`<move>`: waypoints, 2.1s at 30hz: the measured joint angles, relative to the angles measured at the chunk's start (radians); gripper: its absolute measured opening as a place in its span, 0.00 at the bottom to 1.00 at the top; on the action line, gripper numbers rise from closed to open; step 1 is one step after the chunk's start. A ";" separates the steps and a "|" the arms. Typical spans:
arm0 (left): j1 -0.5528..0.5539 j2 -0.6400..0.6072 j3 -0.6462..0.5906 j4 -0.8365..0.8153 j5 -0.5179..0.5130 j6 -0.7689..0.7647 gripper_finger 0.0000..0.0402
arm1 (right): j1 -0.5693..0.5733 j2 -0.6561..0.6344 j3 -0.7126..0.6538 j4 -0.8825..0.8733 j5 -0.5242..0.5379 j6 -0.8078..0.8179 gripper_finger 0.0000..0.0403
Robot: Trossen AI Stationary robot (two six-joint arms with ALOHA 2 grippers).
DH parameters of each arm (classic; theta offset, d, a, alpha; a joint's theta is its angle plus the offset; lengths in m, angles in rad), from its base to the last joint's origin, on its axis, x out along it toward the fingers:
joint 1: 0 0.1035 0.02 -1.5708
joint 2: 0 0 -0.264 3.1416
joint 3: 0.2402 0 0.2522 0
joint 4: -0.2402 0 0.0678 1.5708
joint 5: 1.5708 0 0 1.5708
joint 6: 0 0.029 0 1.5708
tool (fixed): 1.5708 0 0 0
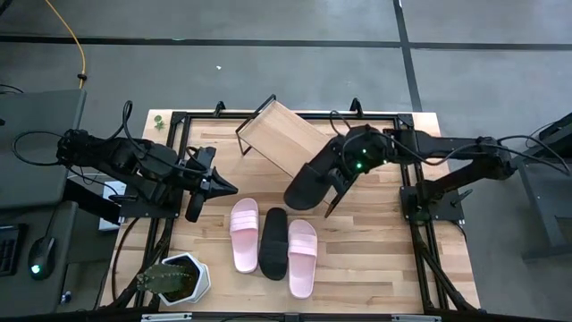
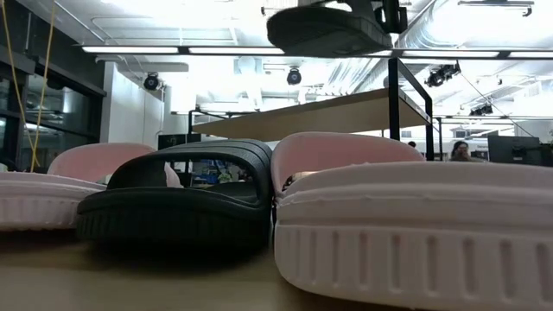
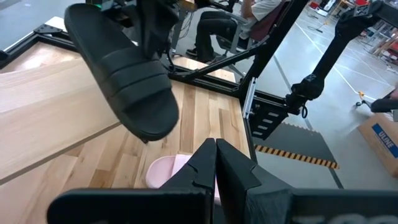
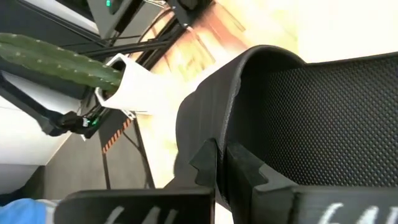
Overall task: Pick and place slides into the shelf
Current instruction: Put the right black slide on the shelf
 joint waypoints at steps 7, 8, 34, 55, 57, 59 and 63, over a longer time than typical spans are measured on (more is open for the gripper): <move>0.000 0.000 0.000 0.000 0.000 0.000 0.00 | -0.076 0.000 0.000 -0.037 -0.078 -0.042 0.00; 0.000 0.000 0.000 0.000 0.000 0.000 0.00 | -0.088 -0.002 0.000 -0.051 -0.089 -0.044 0.00; 0.000 0.000 0.001 -0.009 0.000 0.000 0.00 | -0.150 -0.282 0.000 -0.031 -0.015 -0.070 0.00; 0.000 0.000 0.001 -0.032 0.006 0.002 0.00 | 0.082 -0.398 -0.080 0.036 0.248 -0.035 0.00; 0.000 0.000 0.001 -0.032 0.005 0.002 0.00 | 0.108 -0.436 -0.176 0.118 0.266 0.000 0.00; 0.000 0.000 0.001 -0.033 0.005 0.002 0.00 | 0.123 -0.476 -0.281 0.242 0.263 0.027 0.00; 0.000 0.000 0.001 -0.032 0.005 0.002 0.00 | 0.125 -0.538 -0.449 0.534 0.247 0.046 0.00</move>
